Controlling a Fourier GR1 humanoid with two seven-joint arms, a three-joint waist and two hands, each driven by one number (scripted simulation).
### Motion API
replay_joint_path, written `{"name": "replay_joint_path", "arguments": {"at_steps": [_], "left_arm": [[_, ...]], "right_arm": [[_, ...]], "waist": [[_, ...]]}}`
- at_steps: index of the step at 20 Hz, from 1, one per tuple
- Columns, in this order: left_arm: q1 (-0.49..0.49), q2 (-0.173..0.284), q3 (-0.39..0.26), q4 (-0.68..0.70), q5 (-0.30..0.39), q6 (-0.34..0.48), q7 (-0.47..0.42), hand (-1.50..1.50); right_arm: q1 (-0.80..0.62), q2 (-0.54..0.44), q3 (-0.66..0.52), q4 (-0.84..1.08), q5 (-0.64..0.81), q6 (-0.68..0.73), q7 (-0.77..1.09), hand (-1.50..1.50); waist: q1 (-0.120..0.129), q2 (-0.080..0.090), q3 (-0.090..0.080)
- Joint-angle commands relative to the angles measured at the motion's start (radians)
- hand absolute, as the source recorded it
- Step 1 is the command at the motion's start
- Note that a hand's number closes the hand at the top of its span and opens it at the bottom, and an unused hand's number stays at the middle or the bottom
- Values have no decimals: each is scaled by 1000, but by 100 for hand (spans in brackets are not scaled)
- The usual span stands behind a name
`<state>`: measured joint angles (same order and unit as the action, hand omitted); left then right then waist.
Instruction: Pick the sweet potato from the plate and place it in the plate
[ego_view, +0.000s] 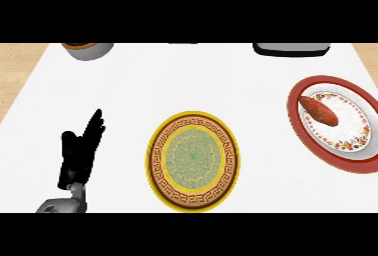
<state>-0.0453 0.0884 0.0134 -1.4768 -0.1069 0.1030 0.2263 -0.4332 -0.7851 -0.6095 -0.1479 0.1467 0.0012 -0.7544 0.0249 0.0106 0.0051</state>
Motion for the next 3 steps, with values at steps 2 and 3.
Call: {"name": "replay_joint_path", "arguments": {"at_steps": [2, 3], "left_arm": [[-10, -25, -2, 23, -8, 23, -21, 0], [-19, 14, 22, 37, 11, -16, -24, 0]], "right_arm": [[8, -11, 8, 8, 6, -18, 11, -150], [10, -8, 8, 4, 4, -44, 15, -150]], "waist": [[2, 1, 0], [-1, 0, 0]]}}
